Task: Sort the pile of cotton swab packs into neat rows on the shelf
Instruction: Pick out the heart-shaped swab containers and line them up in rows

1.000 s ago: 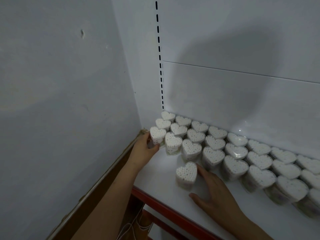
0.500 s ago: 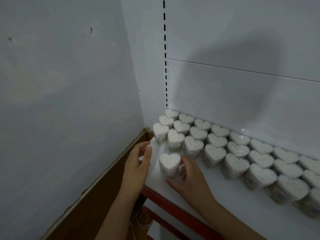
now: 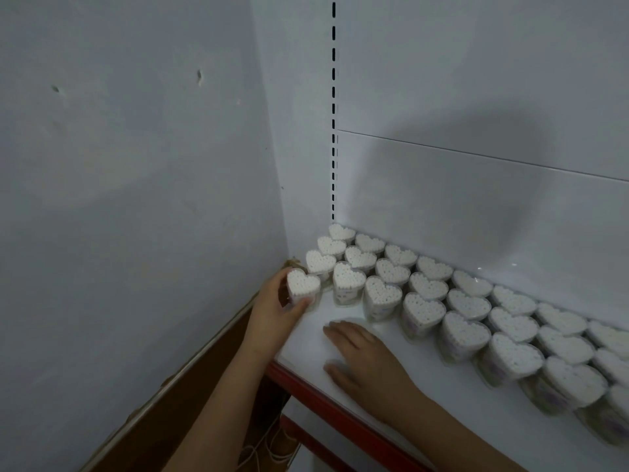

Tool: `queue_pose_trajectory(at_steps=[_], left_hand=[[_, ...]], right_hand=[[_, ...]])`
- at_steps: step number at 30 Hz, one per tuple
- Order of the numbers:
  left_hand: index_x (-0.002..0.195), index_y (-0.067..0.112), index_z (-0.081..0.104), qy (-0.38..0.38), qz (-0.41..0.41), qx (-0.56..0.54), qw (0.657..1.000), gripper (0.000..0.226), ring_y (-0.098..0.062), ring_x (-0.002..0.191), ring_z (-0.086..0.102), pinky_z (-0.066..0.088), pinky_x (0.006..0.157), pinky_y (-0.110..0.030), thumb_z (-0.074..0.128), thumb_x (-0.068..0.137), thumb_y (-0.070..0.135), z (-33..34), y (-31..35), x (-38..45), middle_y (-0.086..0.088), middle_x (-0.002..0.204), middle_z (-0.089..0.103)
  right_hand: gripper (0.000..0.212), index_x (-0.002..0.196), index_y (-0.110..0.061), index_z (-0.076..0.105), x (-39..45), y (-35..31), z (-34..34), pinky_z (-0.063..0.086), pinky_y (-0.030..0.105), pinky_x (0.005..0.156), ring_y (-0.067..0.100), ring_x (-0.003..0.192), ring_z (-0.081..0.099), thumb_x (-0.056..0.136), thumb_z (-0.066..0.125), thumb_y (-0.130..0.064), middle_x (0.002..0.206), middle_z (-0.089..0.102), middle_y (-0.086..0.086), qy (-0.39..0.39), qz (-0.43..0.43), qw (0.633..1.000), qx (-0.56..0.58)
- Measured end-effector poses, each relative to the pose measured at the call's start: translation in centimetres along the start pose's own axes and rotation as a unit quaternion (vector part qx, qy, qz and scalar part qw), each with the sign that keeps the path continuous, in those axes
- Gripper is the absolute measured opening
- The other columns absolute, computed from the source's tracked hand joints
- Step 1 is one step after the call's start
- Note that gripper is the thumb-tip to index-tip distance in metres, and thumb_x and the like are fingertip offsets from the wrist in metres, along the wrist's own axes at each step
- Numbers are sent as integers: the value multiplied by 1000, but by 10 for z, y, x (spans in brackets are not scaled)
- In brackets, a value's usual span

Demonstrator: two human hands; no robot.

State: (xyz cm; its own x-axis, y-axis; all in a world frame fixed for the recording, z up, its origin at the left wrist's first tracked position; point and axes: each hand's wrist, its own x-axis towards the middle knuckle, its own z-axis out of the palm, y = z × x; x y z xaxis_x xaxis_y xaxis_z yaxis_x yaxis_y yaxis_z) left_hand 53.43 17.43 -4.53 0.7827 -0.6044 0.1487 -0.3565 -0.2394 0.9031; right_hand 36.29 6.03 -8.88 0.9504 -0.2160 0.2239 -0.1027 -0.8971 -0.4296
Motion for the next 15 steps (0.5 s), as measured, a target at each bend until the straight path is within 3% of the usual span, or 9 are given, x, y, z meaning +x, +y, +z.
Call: queue_pose_trajectory(at_steps=[2,5,12,15], left_hand=[[140,19,51,-16,-2,-2,1000,62,-4,122,55,45,106,-19,78,85,10,1,-2,7,8,133,58],[143,18,47,-31,-8,-19,999,65,-4,118,57,45,98,-9,76,86,5,3,2,13,7,131,58],[142,13,51,-47,-15,-10,999,62,12,112,58,47,91,-7,76,86,3,5,-3,14,1,132,62],[137,18,50,-54,-12,-4,998,60,21,104,57,45,85,-3,74,86,0,7,4,11,6,129,61]], right_hand=[[59,150,-21,40,-5,2,3,17,25,121,7,146,25,100,38,-51,157,36,-5,-2,-4,1000,-13],[59,152,-24,36,-6,3,2,4,17,118,3,148,16,100,36,-52,159,29,-9,-4,6,1000,-8],[58,151,-23,38,-5,4,3,7,18,118,3,148,18,100,39,-50,159,31,-9,-3,7,1000,-5],[57,150,-20,41,-4,5,3,15,24,121,7,147,22,100,41,-47,158,35,-5,1,1,1000,5]])
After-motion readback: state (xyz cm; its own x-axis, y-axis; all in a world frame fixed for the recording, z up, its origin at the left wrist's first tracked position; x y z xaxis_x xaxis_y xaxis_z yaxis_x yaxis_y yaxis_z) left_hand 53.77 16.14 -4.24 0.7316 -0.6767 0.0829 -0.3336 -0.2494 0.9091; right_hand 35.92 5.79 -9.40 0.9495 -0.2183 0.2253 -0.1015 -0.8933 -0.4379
